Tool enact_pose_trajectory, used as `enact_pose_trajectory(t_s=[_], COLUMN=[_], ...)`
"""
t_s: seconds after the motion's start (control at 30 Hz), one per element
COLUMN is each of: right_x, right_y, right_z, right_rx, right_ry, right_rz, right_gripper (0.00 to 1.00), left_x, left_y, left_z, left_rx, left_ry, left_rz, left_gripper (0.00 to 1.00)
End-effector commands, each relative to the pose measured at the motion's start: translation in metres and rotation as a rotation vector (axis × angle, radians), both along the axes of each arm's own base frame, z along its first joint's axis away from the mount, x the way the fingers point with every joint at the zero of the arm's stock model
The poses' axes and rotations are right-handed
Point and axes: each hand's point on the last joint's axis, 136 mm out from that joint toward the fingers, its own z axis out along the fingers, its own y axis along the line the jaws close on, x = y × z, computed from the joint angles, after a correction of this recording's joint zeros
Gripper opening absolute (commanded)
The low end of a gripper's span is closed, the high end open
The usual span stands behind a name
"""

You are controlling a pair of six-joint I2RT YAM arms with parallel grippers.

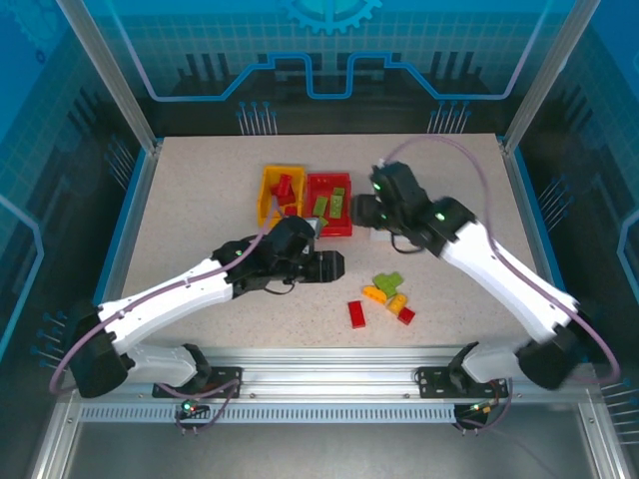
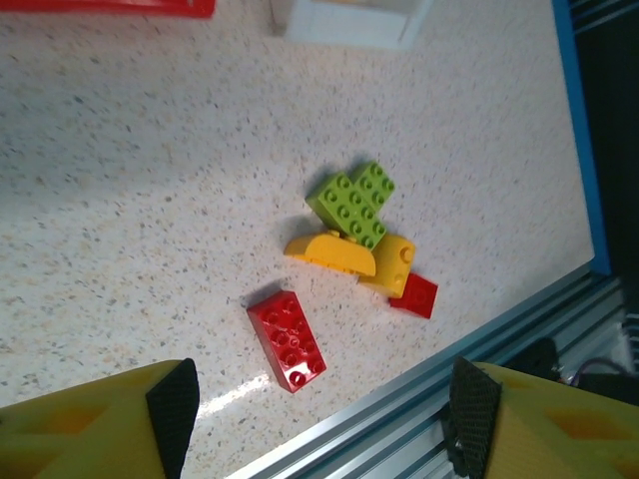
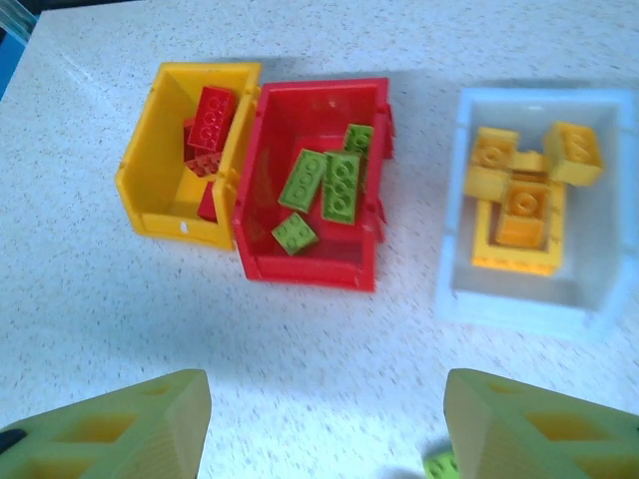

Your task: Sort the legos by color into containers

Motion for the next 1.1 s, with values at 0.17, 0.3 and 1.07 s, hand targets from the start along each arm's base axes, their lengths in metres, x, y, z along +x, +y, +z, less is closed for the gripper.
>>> enact_pose_trajectory(t_s=[0.17, 0.3, 1.07], right_x=[-0.092, -0.114, -0.079], right_y=[-0.039, -0.033, -0.008], right_z=[-0.094, -0.136, -0.219], right_rx=[-0.087, -0.174, -0.538], right_ry=[0.247, 0.356, 0.479], right_rz=[0.047, 0.097, 0.240], right_gripper=[0.66, 0.70, 0.54], left_x=[-0.007, -0.015, -0.031], left_y=[-0.021, -0.011, 0.060], left_z=[-0.024, -0.043, -0.039], left_rx=[0.104, 0.130, 0.165], left_ry=[-0.032, -0.007, -0.056], left_rz=[-0.061, -0.042, 0.125], left_gripper=[0.69, 0.69, 0.69])
